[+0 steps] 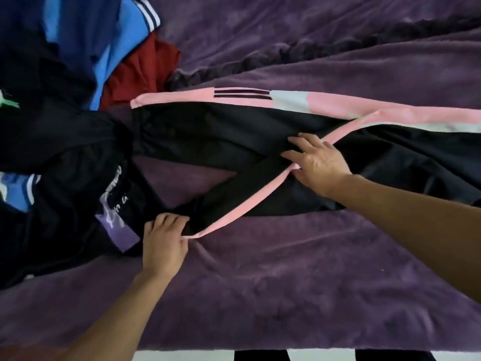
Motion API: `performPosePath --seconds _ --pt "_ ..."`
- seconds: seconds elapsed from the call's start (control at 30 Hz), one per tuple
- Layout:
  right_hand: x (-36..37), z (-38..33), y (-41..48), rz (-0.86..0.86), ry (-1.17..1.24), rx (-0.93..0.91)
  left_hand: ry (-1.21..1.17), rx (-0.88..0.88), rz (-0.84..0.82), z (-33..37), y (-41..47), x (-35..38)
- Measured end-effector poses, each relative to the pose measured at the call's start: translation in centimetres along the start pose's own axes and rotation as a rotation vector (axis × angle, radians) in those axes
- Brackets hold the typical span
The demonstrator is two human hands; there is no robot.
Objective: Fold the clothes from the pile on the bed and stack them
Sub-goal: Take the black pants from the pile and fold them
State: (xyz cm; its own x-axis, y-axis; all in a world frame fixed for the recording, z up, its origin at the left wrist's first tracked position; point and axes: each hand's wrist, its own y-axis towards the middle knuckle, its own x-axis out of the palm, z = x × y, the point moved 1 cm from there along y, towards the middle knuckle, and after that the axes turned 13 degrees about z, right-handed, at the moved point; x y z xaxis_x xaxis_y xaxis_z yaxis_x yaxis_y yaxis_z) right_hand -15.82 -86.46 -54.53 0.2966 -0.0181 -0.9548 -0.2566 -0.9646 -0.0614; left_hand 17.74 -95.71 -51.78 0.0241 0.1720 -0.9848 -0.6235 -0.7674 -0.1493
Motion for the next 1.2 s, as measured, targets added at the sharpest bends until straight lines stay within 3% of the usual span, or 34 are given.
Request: performPosePath --seconds 0.17,0.4,0.53,0.63,0.77,0.9,1.03,1.2 --pt "-1.3 -0.8 1.9 0.179 0.024 0.214 -0.427 -0.248 0.185 -5.5 7.2 -5.4" --pt "-3.8 -2.0 10.9 0.153 -0.020 0.393 -0.444 -0.469 0.243 -10.1 21.9 -6.9" --pt "-2.1 -3.4 10.2 0.215 -0.184 0.277 -0.478 -0.591 0.154 -8.5 23.4 -4.4" --pt "0.5 -4.7 6.7 0.233 -0.192 0.132 -0.459 -0.568 0.184 -7.4 23.0 -2.8" --pt "4.1 -1.8 4.7 -0.070 -0.238 0.354 -0.471 -0.622 0.303 -7.4 23.5 -2.2" --pt "4.6 -0.6 5.6 -0.102 -0.154 0.375 -0.490 -0.587 0.416 -6.0 24.4 -3.9" --pt "1.5 1.0 3.2 0.013 0.020 0.394 -0.639 -0.541 0.449 0.0 24.8 -7.7" --pt "-4.2 7.9 -4.4 0.283 0.117 0.575 -0.859 -0.329 0.423 14.1 22.8 -10.9"
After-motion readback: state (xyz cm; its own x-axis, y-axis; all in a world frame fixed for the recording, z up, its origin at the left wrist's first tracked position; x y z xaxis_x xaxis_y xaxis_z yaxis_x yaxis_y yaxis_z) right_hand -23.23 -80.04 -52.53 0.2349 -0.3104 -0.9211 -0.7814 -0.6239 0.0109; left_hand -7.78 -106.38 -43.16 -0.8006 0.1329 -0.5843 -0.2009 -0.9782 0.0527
